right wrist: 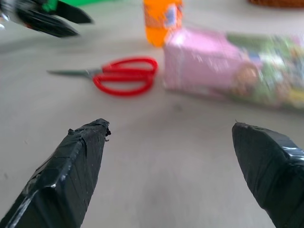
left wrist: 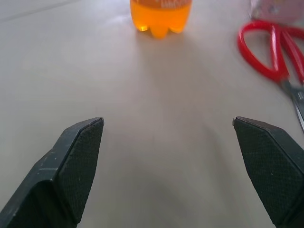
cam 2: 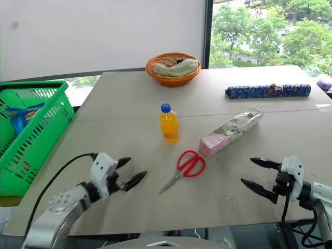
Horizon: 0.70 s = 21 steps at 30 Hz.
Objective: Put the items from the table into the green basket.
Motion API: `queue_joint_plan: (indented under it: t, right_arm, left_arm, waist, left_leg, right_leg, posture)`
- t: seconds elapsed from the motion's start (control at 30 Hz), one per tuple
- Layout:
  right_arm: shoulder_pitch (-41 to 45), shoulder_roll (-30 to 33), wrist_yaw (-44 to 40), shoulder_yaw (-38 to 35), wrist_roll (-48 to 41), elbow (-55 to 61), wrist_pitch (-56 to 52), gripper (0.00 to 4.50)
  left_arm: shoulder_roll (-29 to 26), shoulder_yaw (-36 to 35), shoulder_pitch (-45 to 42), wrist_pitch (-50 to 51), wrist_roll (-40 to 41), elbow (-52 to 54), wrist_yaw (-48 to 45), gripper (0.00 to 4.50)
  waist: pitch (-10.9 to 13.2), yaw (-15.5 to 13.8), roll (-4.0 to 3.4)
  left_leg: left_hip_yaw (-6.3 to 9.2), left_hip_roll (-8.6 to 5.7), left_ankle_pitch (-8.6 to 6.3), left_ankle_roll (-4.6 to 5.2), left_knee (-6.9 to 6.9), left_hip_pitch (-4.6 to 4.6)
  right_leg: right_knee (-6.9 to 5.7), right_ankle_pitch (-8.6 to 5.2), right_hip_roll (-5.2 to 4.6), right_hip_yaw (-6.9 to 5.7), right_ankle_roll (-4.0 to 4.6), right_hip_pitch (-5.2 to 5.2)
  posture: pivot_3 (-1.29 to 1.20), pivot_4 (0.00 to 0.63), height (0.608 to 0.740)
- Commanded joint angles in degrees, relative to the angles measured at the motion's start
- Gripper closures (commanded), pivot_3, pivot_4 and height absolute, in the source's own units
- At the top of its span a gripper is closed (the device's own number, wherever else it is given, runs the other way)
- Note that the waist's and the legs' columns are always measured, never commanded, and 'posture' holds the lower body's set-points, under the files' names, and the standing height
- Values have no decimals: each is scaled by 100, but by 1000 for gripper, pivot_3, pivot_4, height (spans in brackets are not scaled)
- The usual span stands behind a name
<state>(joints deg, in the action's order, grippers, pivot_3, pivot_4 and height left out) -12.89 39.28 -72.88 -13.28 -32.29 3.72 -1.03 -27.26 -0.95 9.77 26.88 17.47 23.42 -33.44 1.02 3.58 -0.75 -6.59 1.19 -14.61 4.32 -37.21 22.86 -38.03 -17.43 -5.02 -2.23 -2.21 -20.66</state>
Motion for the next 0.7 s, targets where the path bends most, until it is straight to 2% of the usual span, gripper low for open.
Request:
queue_joint_plan:
  t: [0.03,0.1,0.2,0.33,0.4,0.5,0.7]
  right_arm:
    - [-45,80,150,87,-316,1046,-369,0]
    - [-54,114,308,143,-356,1510,-551,0]
    - [69,145,615,172,-496,2107,-898,0]
    - [157,306,1063,254,-246,2752,-1186,0]
    - [121,411,1303,243,-405,3124,-1530,0]
    - [42,619,1654,172,-506,3552,-2055,0]
    - [-375,1226,2042,-206,-543,4095,-2959,0]
  left_arm:
    - [209,502,-560,578,-73,270,305,49]
    - [354,795,-793,904,227,443,152,49]
    - [556,989,-1290,1382,245,346,346,49]
    - [213,1571,-1855,1931,-188,232,370,49]
    - [105,1807,-2018,1972,-392,179,407,49]
    - [18,2060,-2066,2140,-560,182,457,49]
    - [280,2322,-1921,2379,-862,254,910,49]
  waist:
    - [-5,15,9]
    - [-1,37,15]
    - [6,57,22]
    - [5,118,21]
    - [7,143,23]
    - [18,215,41]
    - [48,288,64]
  left_leg:
    - [1,0,0,0,0,0]
    - [1,0,0,0,1,1]
    - [0,0,11,-18,1,2]
    - [4,0,12,-17,-1,-1]
    - [4,0,12,-18,-1,1]
    - [2,-1,16,-23,-5,4]
    - [5,-1,15,-23,-5,4]
  right_leg:
    - [0,0,0,-1,0,0]
    - [3,0,2,0,0,0]
    - [4,-1,4,-1,-1,-1]
    - [-2,-1,11,-5,0,0]
    - [-1,-1,11,-6,0,0]
    - [2,-1,9,-3,0,0]
    - [3,-1,5,-3,0,0]
  posture:
    - [-182,15,740]
    - [-206,9,740]
    - [-230,7,740]
    - [-264,5,740]
    - [-278,8,740]
    - [-304,17,740]
    - [-343,31,740]
